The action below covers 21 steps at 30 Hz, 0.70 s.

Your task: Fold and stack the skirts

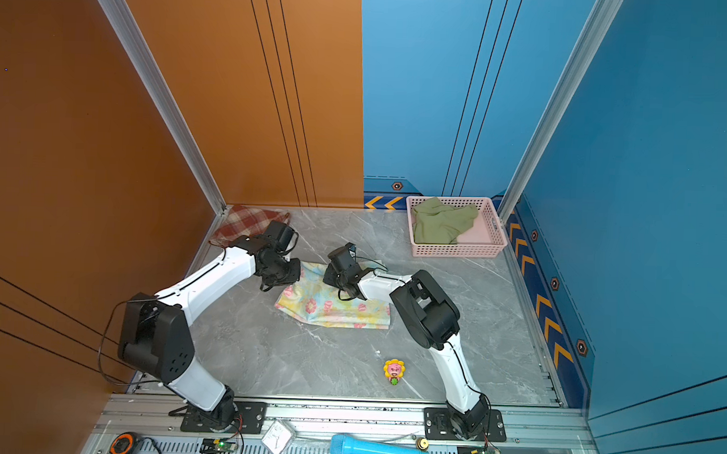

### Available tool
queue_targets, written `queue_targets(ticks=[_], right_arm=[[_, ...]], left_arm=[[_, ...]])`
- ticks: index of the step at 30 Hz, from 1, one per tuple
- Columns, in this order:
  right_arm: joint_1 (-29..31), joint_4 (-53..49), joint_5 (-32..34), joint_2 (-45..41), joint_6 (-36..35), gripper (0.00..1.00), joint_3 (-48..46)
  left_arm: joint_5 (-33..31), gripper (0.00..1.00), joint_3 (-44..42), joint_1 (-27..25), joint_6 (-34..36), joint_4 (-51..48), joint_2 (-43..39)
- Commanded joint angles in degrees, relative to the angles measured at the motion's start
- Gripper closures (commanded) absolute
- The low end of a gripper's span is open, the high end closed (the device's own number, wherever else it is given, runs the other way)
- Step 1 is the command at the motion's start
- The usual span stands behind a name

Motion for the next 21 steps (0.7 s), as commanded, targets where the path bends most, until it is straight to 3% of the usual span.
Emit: queue_targets(ticks=[1,10,14,21], right_arm=[[-0.1,2.0,2.3,0.1,0.9,0.66,-0.3],[-1.8,4.9,3.9,-8.6,0.1,0.61,-3.5],[-3.7,5.8,2.7,-6.9,2.1,0.63,-1.2],[-2.8,7.9,3.3,-0.1,5.6,0.76,2.4]], left_arm=[[0.0,1.0,2.9,-0.5,0.6,-1.6,-1.9],[-0.3,1.0,3.8,-1.0,0.8,-2.0,0.3],[-0.3,1.0,4.3,-1.0,1.0,-2.0,0.8],[-0.1,1.0,4.3,-1.0,1.2,-2.3,1.5]])
